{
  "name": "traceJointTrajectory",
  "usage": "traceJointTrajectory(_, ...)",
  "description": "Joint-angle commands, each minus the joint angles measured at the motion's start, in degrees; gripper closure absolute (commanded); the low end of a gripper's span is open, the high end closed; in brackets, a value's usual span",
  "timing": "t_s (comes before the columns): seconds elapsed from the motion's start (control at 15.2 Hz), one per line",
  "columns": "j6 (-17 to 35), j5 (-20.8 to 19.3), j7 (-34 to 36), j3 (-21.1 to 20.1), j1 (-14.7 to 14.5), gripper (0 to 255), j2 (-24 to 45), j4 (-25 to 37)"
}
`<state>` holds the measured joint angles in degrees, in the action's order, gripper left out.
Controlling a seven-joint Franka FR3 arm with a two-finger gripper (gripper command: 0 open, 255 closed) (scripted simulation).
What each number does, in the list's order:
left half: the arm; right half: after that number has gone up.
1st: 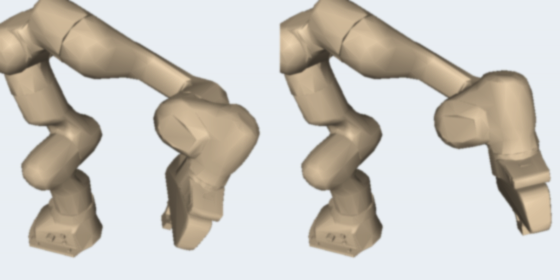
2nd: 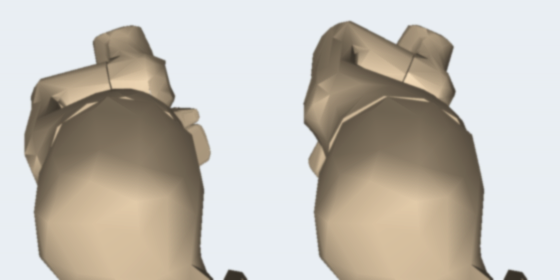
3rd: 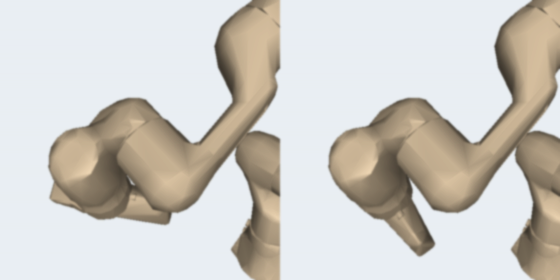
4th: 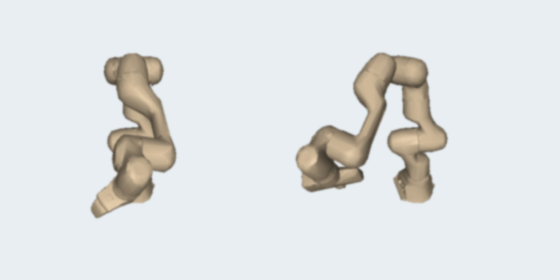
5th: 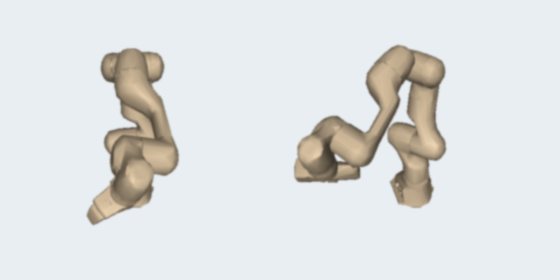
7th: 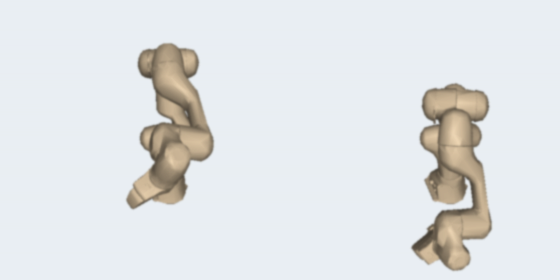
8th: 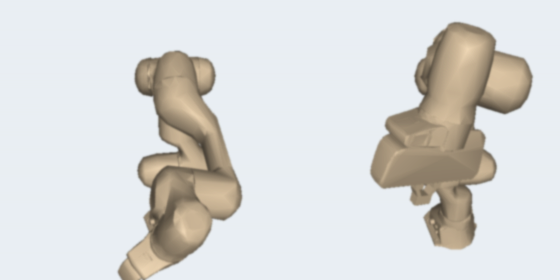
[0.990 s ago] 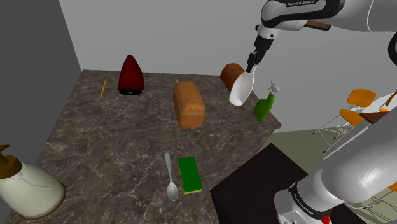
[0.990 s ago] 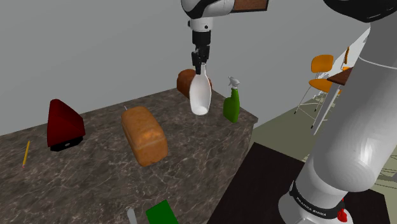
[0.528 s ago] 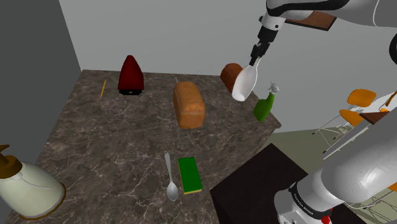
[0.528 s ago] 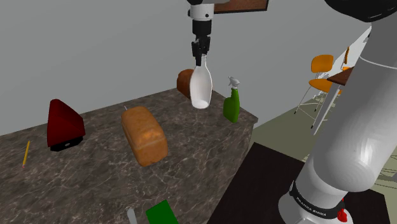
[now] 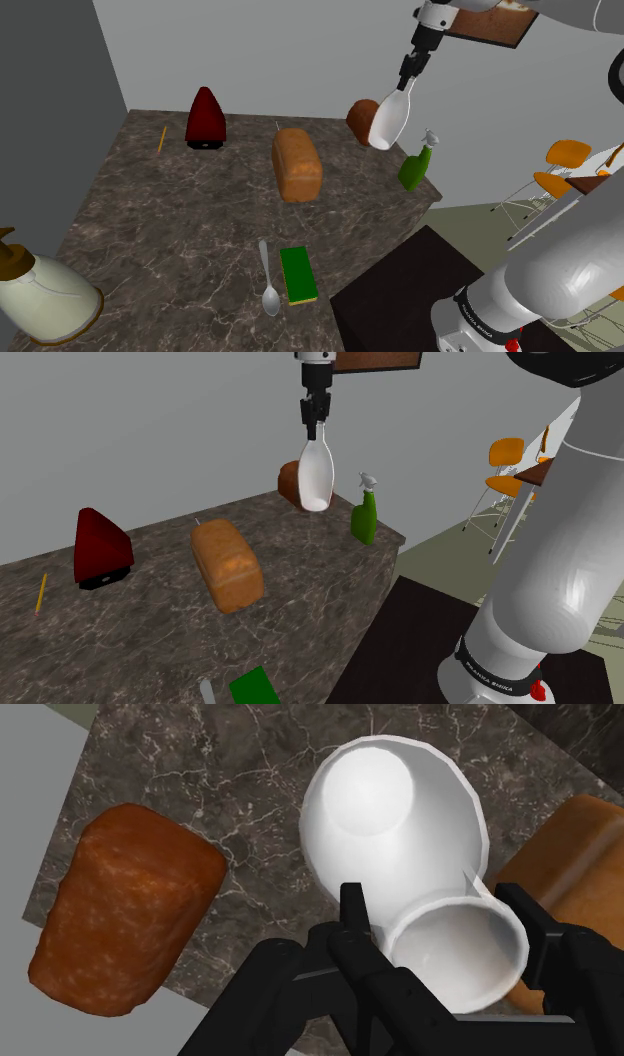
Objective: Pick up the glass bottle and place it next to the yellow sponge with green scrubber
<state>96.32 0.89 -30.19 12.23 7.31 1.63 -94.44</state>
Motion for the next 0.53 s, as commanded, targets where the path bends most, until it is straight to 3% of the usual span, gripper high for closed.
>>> traceJointTrajectory(0.0, -1.62, 0.03, 0.06, -0.02, -0.02, 255, 0.1, 1.73)
traceJointTrajectory(0.46, -7.45, 0.32, -0.09, 0.09, 0.13, 255, 1.48, 8.9)
